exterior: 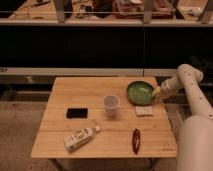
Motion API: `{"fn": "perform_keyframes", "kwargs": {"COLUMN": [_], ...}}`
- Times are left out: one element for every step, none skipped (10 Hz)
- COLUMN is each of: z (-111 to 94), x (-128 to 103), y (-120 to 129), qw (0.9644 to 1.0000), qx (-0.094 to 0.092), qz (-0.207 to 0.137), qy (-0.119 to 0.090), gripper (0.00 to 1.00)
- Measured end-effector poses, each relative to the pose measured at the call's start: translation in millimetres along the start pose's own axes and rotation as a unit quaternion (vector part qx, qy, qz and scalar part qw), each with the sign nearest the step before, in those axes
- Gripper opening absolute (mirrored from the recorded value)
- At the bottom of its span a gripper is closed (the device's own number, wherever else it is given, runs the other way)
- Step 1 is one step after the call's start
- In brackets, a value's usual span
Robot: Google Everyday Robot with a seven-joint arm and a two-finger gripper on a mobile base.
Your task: Pick up the ceramic bowl
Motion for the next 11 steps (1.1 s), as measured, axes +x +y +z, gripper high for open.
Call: {"fn": "perform_keyframes", "kwargs": {"z": [2,5,9,12,16,18,22,24,25,25,25], "x": [2,4,9,13,17,19,21,22,22,22,21], "y": [2,2,-1,-3,-5,-5,-4,-3,-1,2,4], "qw": [1.0,1.0,0.9999,0.9999,0.9998,0.9998,0.9996,0.9995,0.9994,0.9991,0.9989], "qx": [-0.002,-0.003,-0.004,-0.004,0.0,0.003,0.007,0.008,0.01,0.014,0.017], "qz": [0.002,0.003,0.004,0.006,0.011,0.015,0.021,0.024,0.029,0.036,0.04], "qy": [0.003,0.004,0.008,0.011,0.014,0.016,0.017,0.017,0.017,0.016,0.014], "gripper": [0.42,0.42,0.42,0.42,0.42,0.42,0.42,0.42,0.42,0.42,0.42]}}
